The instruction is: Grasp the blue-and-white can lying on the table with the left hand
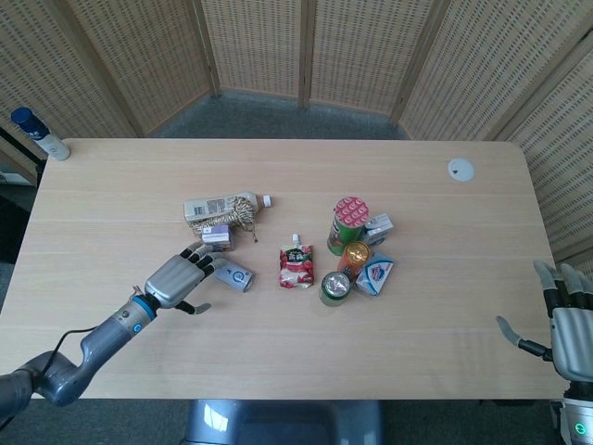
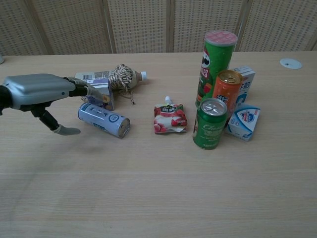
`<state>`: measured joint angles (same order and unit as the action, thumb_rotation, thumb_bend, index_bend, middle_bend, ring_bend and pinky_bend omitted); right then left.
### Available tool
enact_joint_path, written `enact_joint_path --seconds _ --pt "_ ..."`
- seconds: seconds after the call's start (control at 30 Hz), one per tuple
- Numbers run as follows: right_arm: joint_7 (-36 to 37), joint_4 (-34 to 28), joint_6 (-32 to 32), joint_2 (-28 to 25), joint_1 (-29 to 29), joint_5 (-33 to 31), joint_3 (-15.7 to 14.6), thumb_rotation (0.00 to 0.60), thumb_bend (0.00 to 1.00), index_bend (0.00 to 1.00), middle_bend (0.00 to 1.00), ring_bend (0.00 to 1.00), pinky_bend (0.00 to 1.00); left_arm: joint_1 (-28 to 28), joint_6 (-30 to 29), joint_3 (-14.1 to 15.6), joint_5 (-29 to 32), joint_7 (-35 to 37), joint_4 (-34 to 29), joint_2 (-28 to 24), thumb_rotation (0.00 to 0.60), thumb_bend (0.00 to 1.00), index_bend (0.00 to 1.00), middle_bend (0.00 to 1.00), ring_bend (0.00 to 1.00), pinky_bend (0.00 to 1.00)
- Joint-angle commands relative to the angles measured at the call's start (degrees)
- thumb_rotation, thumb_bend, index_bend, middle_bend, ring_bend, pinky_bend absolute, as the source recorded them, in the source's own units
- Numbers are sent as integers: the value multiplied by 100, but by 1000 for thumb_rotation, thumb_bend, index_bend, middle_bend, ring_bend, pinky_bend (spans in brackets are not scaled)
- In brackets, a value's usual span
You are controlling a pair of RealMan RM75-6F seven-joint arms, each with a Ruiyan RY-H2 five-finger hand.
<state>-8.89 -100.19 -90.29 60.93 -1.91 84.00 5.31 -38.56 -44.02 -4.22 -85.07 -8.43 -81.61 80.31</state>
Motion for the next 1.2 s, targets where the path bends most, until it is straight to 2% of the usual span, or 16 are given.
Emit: enact_joint_path --seconds 0.03,0.33,0.53,0.77,0.87,1.0,1.2 --pt "-31 -30 -4 -24 21 -23 -2 206 266 0 144 0 0 -198 186 -23 92 93 277 252 407 316 107 128 69 0" --pt "-96 -90 8 -36 39 -91 32 209 266 0 144 0 0 -514 428 4 222 231 925 781 405 316 105 129 69 0" --pt "-129 -127 -5 -58 43 -101 61 208 268 0 144 0 0 -597 411 106 193 255 1252 1015 406 317 131 172 101 5" --pt "-98 -113 -3 -60 55 -120 76 207 267 0 145 0 0 -557 318 263 186 298 1412 1087 407 317 200 238 185 122" --pt "-80 -96 -9 -53 62 -118 79 212 266 0 145 0 0 -512 221 291 203 297 1420 1090 451 317 243 274 236 206" --pt "-49 -82 -42 -45 82 -103 81 209 266 0 144 0 0 -465 182 346 255 241 1354 1056 505 321 274 305 272 270" --pt "-14 -73 -102 -47 128 -69 69 209 266 0 144 0 0 -372 129 416 368 162 1220 972 565 404 351 377 353 359"
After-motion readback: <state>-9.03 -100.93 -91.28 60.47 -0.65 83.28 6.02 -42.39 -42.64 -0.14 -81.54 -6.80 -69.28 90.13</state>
